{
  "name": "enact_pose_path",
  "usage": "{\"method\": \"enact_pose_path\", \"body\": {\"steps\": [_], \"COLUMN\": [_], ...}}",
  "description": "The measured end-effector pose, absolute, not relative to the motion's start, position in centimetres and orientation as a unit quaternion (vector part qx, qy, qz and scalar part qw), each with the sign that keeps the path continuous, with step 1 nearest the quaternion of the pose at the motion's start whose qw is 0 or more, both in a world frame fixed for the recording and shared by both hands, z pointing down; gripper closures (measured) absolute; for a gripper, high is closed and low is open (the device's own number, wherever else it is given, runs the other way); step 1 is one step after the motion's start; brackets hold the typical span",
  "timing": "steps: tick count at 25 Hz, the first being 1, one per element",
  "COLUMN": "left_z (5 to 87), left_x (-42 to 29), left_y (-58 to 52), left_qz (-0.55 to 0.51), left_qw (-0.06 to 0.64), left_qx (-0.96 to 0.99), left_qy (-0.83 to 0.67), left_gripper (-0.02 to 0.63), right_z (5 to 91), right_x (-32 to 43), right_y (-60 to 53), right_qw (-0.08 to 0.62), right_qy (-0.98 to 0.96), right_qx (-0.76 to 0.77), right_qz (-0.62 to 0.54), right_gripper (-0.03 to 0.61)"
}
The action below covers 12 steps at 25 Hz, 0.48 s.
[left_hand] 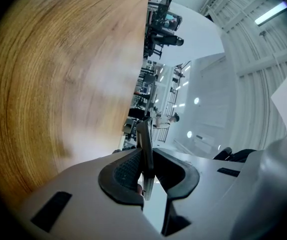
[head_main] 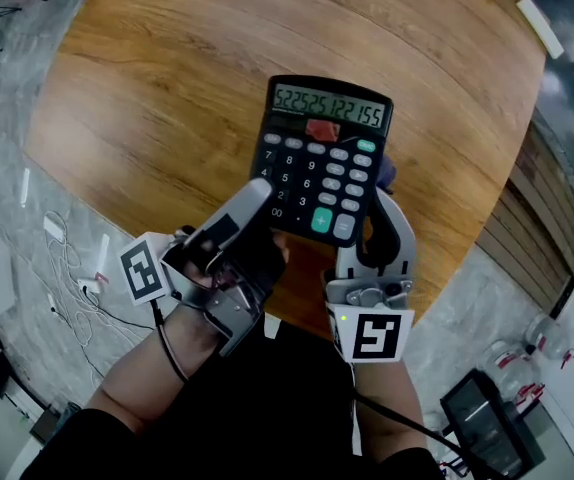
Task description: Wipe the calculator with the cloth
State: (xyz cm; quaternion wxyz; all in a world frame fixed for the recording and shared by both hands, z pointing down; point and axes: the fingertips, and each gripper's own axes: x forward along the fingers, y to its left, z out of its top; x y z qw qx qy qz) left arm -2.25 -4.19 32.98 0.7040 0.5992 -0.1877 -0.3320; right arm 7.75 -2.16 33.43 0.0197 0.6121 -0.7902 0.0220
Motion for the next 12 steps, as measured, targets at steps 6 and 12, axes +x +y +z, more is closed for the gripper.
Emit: {"method": "enact_pose_path", "body": {"steps": [6, 12], "left_z": [33.0, 33.3], "left_x": [-2.2, -2.7], "left_y": [-4.2, -4.2], "left_qz": [-0.322, -0.316], "left_qw": [0.701, 0.687], "left_qx": [0.606, 0.617], "left_qy": [-0.193, -0.218], "left_gripper": [0.545, 0.545], "right_z": [33.8, 33.5], "right_x": [3.4, 4.9], "right_y": [-0.5, 1.6], "right_qw": [0.025, 0.038], "right_qy": [-0.823, -0.824], "right_qx": [0.566, 0.563], "right_qz": [0.04, 0.042], "right_gripper": [0.517, 0.517]}}
